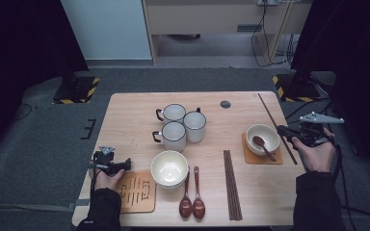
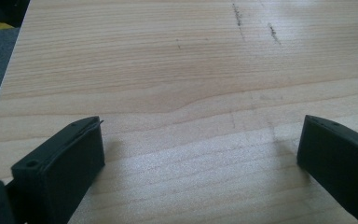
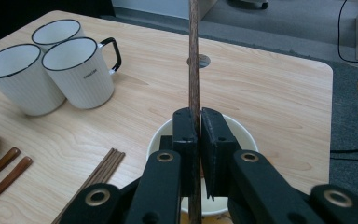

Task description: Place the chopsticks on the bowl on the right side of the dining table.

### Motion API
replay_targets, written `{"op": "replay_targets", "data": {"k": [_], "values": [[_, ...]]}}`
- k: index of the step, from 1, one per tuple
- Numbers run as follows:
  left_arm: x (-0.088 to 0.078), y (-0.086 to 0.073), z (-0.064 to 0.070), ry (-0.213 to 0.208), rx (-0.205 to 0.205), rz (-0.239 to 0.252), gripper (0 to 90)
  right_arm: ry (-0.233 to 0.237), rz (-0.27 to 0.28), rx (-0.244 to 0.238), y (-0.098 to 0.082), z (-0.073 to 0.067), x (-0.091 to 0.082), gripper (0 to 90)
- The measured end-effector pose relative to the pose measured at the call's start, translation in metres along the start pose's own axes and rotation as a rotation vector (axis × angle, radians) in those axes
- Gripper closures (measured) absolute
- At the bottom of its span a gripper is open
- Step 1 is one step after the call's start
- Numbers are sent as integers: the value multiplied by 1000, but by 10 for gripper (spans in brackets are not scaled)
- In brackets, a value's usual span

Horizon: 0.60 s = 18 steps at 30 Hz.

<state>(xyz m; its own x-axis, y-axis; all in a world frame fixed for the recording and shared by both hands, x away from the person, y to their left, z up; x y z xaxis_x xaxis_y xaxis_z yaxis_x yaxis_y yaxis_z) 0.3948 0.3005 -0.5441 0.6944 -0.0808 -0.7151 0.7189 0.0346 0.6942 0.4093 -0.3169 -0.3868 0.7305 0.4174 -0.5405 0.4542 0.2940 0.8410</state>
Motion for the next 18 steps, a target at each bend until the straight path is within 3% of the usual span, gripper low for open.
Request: {"op": "replay_targets", "data": {"k": [18], "values": [[0,0,0,0,0,0,0,13,-48,-19,-6,11,28,851]]}}
Point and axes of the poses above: each handheld gripper's, and its own axes: x roughly forward along the jaws, y roughly out of its top, z roughly to its right, the point moved 1 cm from there along x, roughly forward along the jaws, and after that the axes turned 7 degrees about -x, right-handed, at the moved point
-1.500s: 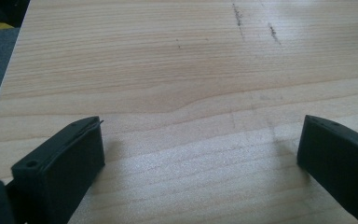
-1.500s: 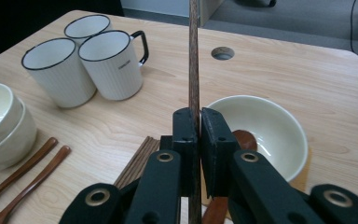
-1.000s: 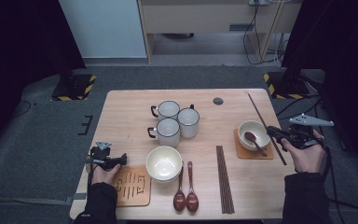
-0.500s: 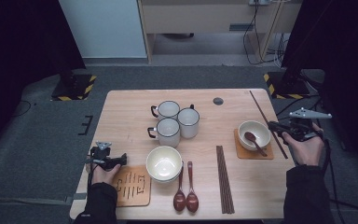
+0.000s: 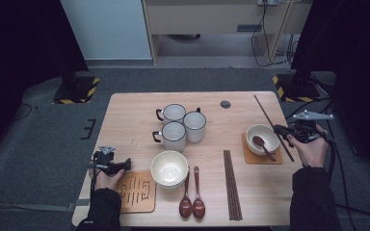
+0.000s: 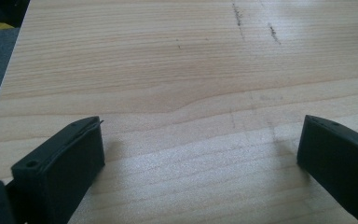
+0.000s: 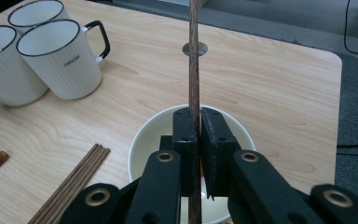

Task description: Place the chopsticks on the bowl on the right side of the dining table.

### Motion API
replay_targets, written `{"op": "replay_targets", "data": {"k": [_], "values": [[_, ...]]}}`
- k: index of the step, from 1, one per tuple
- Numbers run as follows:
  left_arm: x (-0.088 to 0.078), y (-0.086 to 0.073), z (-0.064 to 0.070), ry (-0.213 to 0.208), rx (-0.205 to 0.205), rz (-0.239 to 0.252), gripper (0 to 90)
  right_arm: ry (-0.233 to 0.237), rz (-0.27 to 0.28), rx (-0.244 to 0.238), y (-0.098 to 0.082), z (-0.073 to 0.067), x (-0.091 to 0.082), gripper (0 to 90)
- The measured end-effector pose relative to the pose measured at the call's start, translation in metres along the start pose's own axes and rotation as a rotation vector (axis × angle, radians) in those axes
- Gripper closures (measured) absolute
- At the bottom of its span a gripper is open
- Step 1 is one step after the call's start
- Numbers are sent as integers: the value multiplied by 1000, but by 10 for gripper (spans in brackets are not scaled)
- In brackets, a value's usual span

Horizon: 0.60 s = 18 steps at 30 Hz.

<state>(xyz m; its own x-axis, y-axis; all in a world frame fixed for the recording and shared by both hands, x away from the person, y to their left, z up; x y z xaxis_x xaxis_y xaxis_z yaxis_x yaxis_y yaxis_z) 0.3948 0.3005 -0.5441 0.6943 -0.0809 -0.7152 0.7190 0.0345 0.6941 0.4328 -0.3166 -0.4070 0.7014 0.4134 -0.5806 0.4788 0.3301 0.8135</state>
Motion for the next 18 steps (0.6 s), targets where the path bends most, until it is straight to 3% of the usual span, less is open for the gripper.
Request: {"op": "replay_targets", "data": {"k": [18], "values": [[0,0,0,0,0,0,0,2,-55,5,-13,1,25,851]]}}
Point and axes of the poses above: each handheld gripper's, and its own axes: x roughly forward along the jaws, y roughly out of its top, z roughly to its right, the point moved 1 cm from there along x, roughly forward along the jaws, and after that the axes turned 7 degrees about -x, right-handed, at the moved point
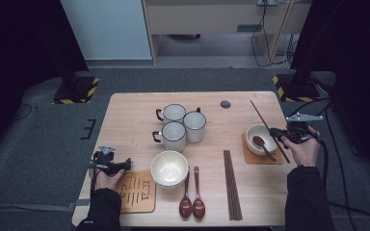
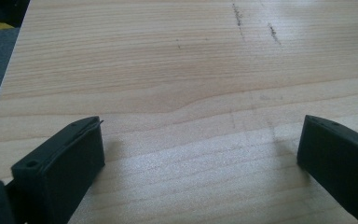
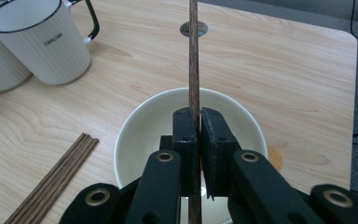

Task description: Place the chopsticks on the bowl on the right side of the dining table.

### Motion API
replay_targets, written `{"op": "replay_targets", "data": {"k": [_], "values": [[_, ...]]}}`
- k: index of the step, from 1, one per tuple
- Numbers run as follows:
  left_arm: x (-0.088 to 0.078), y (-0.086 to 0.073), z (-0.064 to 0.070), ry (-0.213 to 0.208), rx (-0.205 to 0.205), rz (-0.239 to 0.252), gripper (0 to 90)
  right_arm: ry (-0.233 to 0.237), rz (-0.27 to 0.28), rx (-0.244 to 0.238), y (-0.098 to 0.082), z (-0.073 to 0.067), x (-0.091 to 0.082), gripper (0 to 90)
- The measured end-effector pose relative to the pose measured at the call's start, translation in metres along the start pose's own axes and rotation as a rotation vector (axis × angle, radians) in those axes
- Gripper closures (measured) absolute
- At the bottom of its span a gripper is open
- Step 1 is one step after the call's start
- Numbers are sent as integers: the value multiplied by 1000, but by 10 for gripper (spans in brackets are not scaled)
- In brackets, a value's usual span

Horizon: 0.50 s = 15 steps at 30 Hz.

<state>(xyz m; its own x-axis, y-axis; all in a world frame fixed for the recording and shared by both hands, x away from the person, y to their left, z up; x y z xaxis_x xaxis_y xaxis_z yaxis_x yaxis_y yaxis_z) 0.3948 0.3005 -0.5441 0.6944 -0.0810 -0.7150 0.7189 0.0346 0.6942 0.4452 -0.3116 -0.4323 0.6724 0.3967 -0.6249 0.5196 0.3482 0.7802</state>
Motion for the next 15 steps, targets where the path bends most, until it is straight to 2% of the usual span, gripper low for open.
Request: {"op": "replay_targets", "data": {"k": [15], "values": [[0,0,0,0,0,0,0,-1,-60,-23,-6,-3,21,851]]}}
Point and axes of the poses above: each handheld gripper's, and its own axes: x roughly forward along the jaws, y roughly out of its top, z roughly to its right, the point moved 1 cm from there along x, roughly forward along the jaws, and after that the axes turned 7 degrees about -x, right-handed, at the moved point
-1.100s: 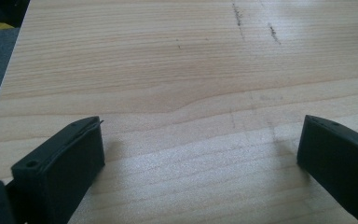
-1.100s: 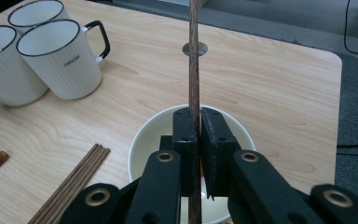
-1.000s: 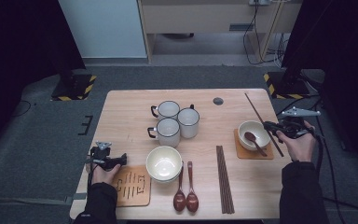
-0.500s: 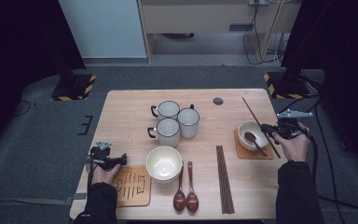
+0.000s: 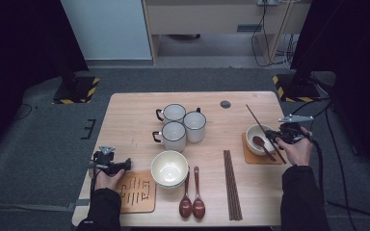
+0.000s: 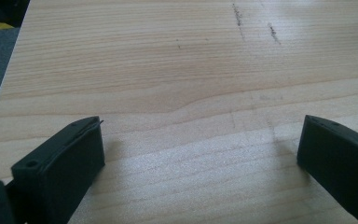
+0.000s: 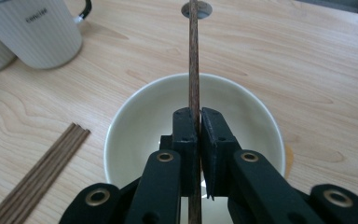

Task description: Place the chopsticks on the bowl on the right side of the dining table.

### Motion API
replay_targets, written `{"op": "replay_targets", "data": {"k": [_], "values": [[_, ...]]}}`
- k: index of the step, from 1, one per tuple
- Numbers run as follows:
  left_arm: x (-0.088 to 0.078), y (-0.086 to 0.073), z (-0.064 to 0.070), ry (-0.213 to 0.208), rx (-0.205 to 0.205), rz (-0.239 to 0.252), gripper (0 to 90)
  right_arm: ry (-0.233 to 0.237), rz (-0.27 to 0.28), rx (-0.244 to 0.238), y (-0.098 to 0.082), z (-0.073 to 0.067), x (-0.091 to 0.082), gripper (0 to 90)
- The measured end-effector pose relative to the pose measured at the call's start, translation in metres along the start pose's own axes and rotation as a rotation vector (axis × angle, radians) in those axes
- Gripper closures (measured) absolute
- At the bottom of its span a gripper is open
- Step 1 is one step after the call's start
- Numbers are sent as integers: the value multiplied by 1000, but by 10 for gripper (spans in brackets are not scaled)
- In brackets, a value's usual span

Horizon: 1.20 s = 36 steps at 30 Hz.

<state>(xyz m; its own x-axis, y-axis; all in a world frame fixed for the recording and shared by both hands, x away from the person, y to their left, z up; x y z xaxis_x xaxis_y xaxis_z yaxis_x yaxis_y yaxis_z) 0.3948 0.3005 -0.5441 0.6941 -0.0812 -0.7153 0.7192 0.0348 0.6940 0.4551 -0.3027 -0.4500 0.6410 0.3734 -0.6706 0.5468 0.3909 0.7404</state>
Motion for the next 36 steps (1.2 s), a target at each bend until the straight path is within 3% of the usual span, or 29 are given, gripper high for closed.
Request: {"op": "replay_targets", "data": {"k": [18,30,36], "values": [[0,0,0,0,0,0,0,-6,-52,-7,-5,-3,14,851],[0,0,0,0,0,0,0,-5,-56,-6,-4,-4,18,848],[0,0,0,0,0,0,0,-2,-33,-1,-4,-5,14,765]]}}
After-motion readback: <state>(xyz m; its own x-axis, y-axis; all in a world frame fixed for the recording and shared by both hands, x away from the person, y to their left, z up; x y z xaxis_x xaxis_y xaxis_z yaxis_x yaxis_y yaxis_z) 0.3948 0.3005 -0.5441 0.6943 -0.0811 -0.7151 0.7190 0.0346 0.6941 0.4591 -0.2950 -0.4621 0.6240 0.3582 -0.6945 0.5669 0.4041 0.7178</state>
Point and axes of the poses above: each handheld gripper's, and its own axes: x roughly forward along the jaws, y roughly out of its top, z roughly to its right, the point moved 1 cm from there along x, roughly forward along the jaws, and after that the axes turned 7 degrees about -x, right-handed, at the moved point
